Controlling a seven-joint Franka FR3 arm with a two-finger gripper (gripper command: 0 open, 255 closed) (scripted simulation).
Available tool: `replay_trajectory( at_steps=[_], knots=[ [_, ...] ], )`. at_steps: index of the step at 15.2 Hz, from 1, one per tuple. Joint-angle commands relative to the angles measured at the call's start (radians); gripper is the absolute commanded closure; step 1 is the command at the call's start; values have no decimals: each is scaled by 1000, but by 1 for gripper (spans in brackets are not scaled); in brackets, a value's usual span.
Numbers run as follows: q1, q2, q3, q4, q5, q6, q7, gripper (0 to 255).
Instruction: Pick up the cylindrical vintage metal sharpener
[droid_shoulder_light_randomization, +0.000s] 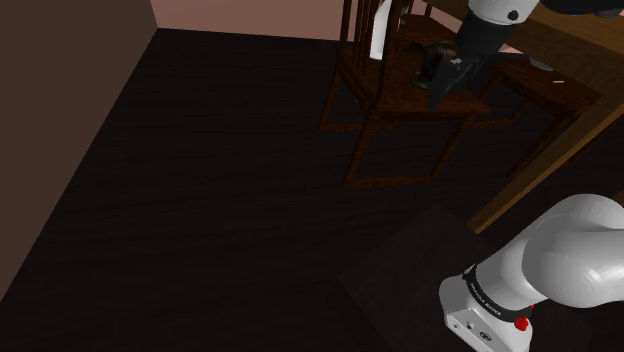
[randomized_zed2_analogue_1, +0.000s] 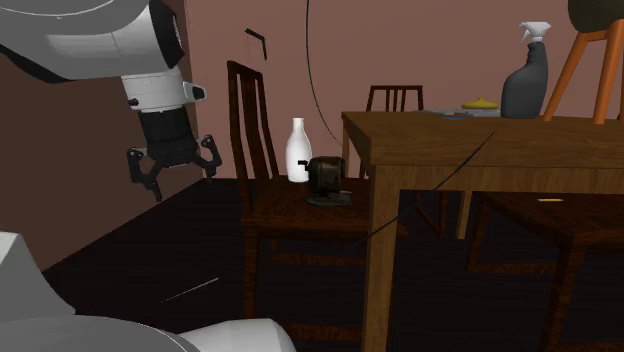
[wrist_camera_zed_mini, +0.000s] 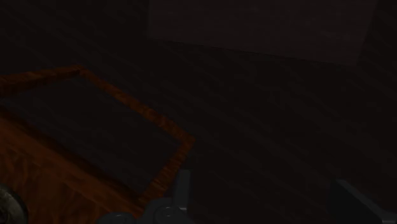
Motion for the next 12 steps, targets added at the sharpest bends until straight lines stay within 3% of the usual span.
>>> replay_trajectory(
  at_steps=[1,12],
  knots=[
    [0,0,0,0,0,0,0,0],
    [-71,334,-154,236,-86,99,-164,0]
  ],
)
